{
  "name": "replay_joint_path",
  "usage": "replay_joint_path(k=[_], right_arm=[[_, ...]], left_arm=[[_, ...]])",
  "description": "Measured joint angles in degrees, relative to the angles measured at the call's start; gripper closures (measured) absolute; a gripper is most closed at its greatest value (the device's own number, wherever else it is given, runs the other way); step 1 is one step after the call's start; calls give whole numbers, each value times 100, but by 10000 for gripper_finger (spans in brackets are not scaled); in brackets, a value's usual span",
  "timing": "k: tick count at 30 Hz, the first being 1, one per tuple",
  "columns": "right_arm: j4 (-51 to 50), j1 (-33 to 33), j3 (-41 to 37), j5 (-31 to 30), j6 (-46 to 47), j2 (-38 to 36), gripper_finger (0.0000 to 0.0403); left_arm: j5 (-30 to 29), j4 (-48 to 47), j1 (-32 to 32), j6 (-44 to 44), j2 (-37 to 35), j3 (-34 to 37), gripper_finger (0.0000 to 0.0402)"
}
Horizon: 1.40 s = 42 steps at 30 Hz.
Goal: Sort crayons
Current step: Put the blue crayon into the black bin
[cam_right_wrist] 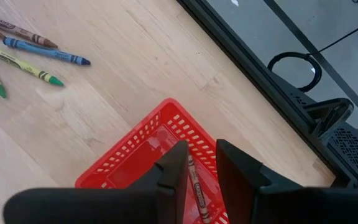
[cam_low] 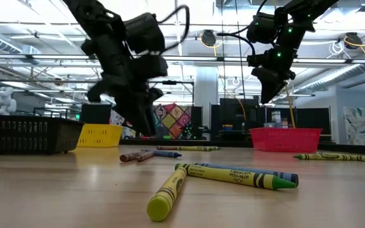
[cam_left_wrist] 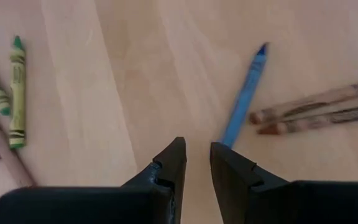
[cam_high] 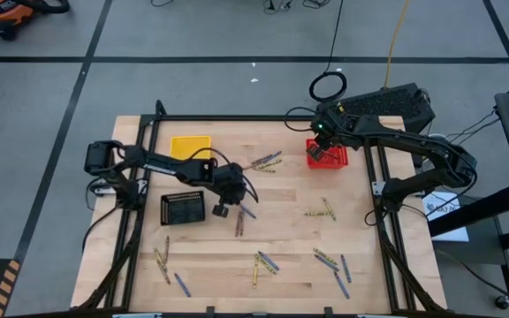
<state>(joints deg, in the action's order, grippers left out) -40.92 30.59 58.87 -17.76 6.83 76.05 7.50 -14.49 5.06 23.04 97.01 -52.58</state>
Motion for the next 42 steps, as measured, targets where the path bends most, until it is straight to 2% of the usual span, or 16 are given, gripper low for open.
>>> replay_joint_path(k=[8, 30, 33, 38, 42], right_arm=[[-5, 0, 1, 4, 0, 0, 332], [-5, 0, 2, 4, 107, 0, 332], [-5, 0, 2, 4, 107, -2, 332], [-5, 0, 2, 4, 107, 0, 332], [-7, 0, 2, 4, 107, -2, 332]], left_arm=[[259, 277, -80, -19, 225, -2, 322], [143, 188, -55, -17, 721, -20, 323], [145, 170, -55, -17, 727, -17, 339], [141, 110, -53, -17, 735, -15, 392], [147, -37, -54, 3, 739, -20, 391]])
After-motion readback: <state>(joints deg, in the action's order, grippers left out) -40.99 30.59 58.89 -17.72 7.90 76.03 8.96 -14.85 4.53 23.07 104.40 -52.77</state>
